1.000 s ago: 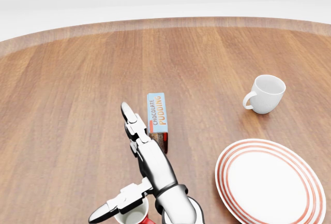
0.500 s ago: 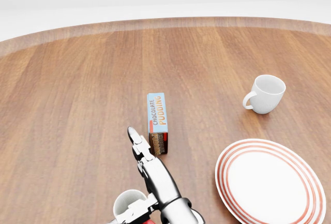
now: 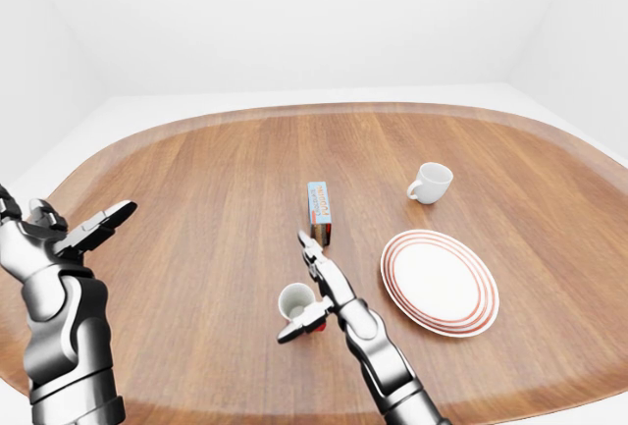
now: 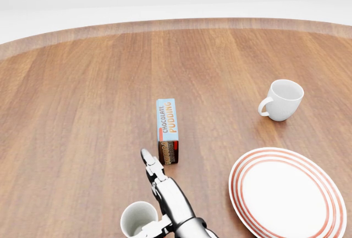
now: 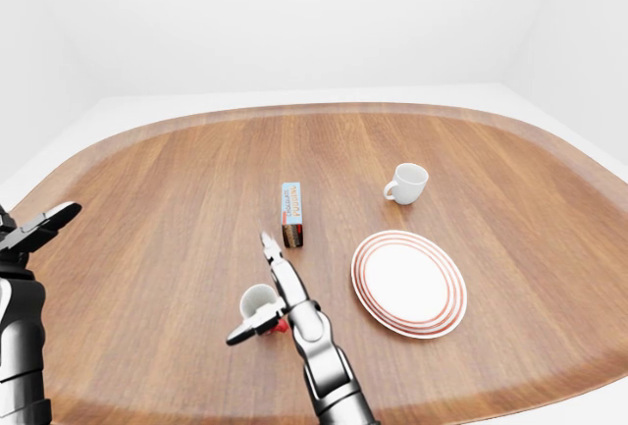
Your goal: Pick up the red mug and put it on the plate
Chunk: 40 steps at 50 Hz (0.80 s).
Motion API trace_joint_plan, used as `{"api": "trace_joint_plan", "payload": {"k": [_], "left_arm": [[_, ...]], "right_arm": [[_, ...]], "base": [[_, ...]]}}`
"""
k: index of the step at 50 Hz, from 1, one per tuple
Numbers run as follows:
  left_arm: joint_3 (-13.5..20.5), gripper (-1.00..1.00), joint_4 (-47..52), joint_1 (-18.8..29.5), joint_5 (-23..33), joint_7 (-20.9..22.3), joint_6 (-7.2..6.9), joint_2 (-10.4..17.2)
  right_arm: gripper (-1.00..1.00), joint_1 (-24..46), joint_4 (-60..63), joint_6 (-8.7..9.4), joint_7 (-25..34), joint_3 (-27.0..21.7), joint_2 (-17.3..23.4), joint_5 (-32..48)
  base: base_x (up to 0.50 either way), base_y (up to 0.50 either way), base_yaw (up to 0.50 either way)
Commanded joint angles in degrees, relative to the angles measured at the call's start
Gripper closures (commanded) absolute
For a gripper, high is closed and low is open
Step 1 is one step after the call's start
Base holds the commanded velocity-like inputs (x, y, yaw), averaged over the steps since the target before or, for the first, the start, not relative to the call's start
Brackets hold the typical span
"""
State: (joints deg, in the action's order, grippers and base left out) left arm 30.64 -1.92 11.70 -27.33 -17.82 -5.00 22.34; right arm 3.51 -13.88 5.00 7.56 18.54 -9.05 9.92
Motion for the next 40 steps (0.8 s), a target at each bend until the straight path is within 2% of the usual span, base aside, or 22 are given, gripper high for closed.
{"api": "trace_joint_plan", "payload": {"k": [1,13,38,40], "left_arm": [[0.2,-1.0,0.3,-0.1,0.0,0.0,0.0,-0.1],[0.1,-1.0,-0.4,0.1,0.0,0.2,0.0,0.0],[-0.1,-1.0,-0.9,0.2,0.0,0.1,0.0,0.1],[-0.1,-1.0,-0.9,0.2,0.0,0.1,0.0,0.1]], "right_arm": [[-1.0,0.5,-3.3,0.0,0.6,-0.4,-0.1,0.8],[-1.0,4.0,-14.4,0.0,0.4,-2.8,-1.1,3.7],[-1.0,5.3,-20.3,0.0,0.6,-4.2,-1.7,5.5],[-1.0,6.4,-23.6,-1.54,0.1,-4.8,-1.8,5.6]], "base": [[0.0,0.0,0.0],[0.0,0.0,0.0],[0.0,0.0,0.0],[0.0,0.0,0.0]]}}
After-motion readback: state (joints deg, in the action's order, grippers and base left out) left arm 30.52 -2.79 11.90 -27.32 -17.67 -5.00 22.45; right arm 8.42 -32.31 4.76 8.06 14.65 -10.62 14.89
